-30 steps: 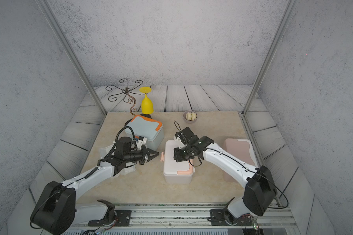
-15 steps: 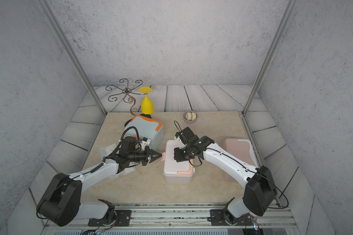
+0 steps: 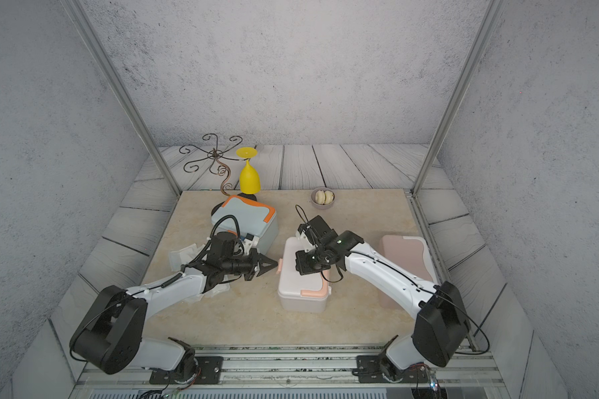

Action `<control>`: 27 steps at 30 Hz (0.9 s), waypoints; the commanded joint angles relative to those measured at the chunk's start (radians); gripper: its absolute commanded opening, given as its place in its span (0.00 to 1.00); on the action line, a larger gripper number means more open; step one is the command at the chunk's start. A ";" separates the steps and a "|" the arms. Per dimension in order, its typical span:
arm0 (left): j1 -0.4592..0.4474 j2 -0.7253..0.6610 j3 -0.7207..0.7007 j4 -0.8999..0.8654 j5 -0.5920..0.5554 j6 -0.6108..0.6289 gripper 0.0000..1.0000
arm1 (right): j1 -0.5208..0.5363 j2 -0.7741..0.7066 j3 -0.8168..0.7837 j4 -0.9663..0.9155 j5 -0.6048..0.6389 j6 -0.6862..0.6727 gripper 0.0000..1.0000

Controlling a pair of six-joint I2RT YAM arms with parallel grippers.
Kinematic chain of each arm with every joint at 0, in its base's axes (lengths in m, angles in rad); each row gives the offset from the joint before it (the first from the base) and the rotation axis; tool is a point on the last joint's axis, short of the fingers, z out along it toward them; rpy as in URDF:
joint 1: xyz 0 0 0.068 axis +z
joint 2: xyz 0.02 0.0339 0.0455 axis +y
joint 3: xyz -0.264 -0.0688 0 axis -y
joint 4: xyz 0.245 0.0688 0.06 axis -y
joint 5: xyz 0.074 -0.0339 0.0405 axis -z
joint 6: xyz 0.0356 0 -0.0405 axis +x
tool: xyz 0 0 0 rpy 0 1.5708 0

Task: Open first aid kits and take out gauze
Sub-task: Fasten the fastener of the first aid kit.

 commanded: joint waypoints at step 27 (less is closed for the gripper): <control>-0.111 0.120 -0.031 0.154 -0.026 -0.085 0.00 | 0.006 0.053 -0.065 -0.082 0.005 -0.001 0.16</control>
